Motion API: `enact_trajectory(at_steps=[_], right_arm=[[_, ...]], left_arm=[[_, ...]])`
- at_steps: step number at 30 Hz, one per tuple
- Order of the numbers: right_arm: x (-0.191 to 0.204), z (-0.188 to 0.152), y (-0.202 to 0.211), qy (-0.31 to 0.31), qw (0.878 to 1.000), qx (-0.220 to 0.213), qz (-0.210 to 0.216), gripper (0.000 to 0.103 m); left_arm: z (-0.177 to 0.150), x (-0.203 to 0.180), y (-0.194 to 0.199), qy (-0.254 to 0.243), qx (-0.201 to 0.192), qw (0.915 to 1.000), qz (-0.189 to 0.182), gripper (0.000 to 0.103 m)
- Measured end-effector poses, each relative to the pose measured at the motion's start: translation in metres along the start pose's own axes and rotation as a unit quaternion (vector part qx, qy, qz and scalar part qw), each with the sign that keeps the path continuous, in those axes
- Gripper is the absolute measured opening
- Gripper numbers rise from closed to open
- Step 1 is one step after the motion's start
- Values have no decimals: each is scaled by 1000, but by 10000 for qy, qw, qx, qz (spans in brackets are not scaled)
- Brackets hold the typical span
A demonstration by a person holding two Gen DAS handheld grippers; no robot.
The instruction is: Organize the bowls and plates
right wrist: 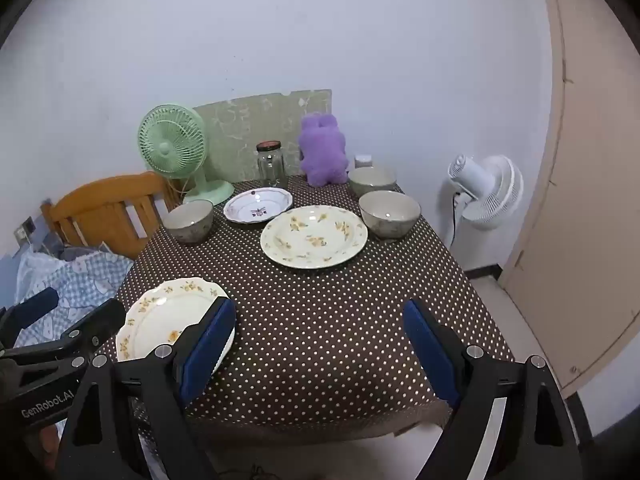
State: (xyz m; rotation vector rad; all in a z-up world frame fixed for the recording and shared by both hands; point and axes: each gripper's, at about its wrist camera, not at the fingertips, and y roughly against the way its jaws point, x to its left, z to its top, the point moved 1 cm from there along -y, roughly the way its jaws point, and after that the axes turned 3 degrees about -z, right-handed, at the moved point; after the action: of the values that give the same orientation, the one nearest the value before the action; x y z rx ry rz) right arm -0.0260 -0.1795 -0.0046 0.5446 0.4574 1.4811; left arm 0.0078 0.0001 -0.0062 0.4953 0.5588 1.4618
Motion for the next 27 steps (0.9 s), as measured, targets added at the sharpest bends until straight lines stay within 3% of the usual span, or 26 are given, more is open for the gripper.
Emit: enact_trajectory(at_steps=[6, 12, 17, 27], right_arm=[[2, 2, -3, 173, 9997, -1, 149, 88], [-6, -1, -4, 194, 9994, -99, 264, 88], [-9, -3, -5, 231, 9993, -80, 293, 88], [-14, -2, -7, 316, 9992, -81, 225, 88]], left_arm=[[-1, -3, -5, -55, -25, 9996, -286, 103], [27, -1, 8, -66, -66, 9991, -420, 103], [22, 14, 15, 199, -150, 9990, -381, 103], [15, -2, 8, 191, -141, 9996, -150, 103]])
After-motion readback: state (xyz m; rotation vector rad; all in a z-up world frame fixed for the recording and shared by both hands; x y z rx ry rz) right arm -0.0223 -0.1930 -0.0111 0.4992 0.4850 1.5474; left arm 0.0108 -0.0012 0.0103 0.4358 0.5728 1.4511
